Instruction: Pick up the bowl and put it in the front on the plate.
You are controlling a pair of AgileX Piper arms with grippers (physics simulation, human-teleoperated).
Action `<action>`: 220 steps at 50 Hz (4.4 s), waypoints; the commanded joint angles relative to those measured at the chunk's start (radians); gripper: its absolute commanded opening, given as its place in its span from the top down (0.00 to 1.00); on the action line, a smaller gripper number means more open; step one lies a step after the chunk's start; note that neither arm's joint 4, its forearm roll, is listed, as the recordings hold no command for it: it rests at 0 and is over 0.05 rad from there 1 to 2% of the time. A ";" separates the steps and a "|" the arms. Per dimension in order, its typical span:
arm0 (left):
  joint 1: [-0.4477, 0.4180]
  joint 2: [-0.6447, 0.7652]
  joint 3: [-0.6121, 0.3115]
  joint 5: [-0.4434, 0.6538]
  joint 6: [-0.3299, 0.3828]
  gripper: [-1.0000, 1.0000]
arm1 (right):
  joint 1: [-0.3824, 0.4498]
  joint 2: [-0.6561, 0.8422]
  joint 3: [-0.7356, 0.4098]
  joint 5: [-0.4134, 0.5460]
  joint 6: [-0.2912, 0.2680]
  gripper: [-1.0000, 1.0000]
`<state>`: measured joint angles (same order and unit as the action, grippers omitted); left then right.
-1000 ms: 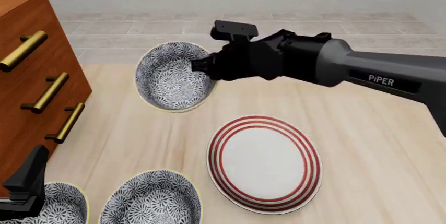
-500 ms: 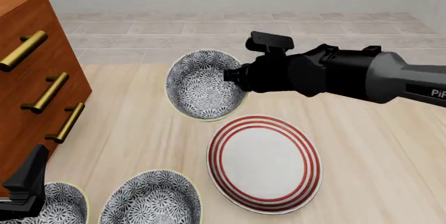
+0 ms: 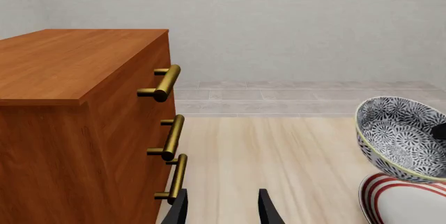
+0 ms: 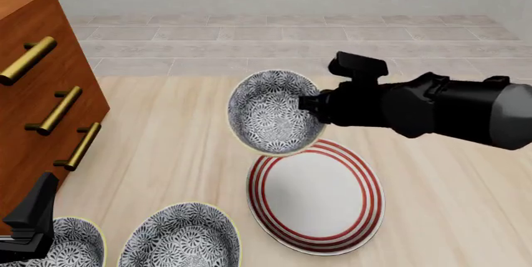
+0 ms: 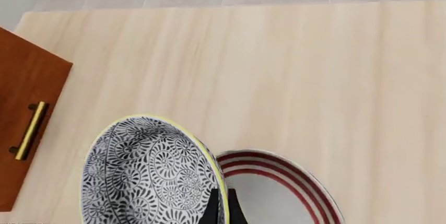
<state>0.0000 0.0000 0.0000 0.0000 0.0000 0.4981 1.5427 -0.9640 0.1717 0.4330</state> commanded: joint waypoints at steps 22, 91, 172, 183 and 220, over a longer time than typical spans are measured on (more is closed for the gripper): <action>0.000 0.000 0.000 0.000 0.000 0.00 | -0.050 -0.144 0.150 0.042 0.014 1.00; 0.000 0.000 0.000 0.000 0.000 0.00 | -0.018 -0.175 0.390 -0.022 0.035 1.00; 0.000 0.000 0.000 0.000 0.000 0.00 | -0.094 -0.203 0.282 0.098 -0.079 0.00; 0.000 0.000 0.000 0.000 0.000 0.00 | -0.108 -0.243 0.242 0.159 -0.109 0.00; 0.000 0.000 0.000 0.000 0.000 0.00 | -0.155 -0.398 0.238 0.175 -0.156 0.00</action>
<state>0.0000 0.0000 0.0000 0.0000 0.0000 0.3534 1.1812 -0.7408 0.3660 0.2809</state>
